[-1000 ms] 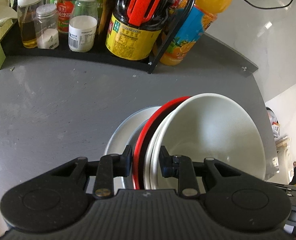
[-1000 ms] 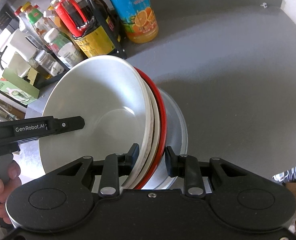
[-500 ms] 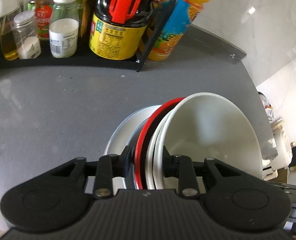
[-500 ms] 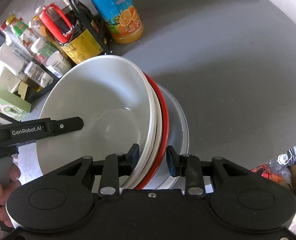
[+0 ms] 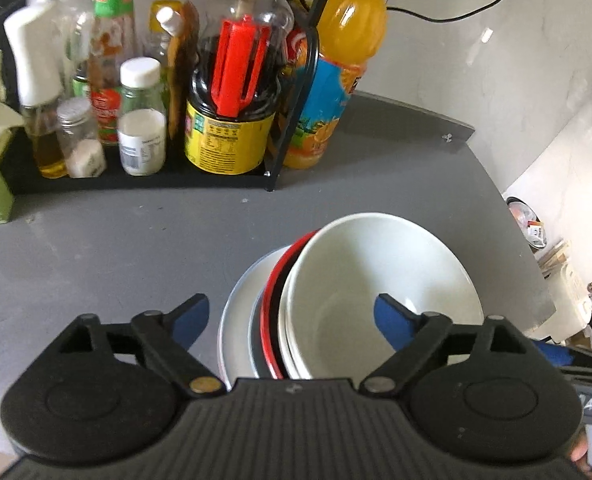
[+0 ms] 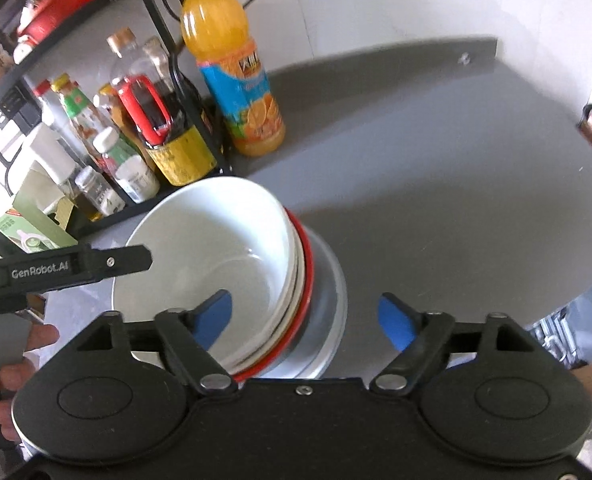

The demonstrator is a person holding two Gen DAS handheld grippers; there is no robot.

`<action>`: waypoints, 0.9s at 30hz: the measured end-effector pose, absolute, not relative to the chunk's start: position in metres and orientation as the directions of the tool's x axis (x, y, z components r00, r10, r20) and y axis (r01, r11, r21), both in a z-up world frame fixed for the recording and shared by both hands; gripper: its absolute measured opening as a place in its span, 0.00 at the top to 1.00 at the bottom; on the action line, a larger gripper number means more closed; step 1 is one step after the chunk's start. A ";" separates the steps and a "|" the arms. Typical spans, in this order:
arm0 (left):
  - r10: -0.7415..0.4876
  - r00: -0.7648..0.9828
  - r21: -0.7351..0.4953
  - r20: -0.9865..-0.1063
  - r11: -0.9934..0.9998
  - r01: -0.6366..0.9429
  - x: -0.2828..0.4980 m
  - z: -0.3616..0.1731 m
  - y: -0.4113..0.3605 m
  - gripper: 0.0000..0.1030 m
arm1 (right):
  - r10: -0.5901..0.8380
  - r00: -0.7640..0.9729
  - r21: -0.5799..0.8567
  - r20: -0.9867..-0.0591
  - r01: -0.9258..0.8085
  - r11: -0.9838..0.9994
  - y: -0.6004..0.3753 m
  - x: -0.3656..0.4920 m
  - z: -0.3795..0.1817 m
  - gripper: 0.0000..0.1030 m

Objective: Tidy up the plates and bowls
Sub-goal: 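Open both grippers and pull them back from the stack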

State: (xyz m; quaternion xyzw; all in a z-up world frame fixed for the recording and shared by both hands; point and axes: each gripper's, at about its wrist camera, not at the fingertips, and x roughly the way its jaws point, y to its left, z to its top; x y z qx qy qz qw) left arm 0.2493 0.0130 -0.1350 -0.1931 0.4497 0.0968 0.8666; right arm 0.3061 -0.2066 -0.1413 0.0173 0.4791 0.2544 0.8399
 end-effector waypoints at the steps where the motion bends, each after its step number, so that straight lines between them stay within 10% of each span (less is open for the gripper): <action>1: 0.008 0.580 -0.239 -0.815 0.906 -0.349 0.244 -0.131 0.009 0.11 | 0.447 0.423 0.270 -0.788 -0.414 0.869 -0.211 0.303 -0.139 0.16; 27: 0.122 0.664 -0.167 -0.738 0.920 -0.355 0.095 -0.041 -0.070 0.01 | 0.326 0.632 0.135 -0.703 -0.331 0.934 -0.295 0.180 -0.074 0.00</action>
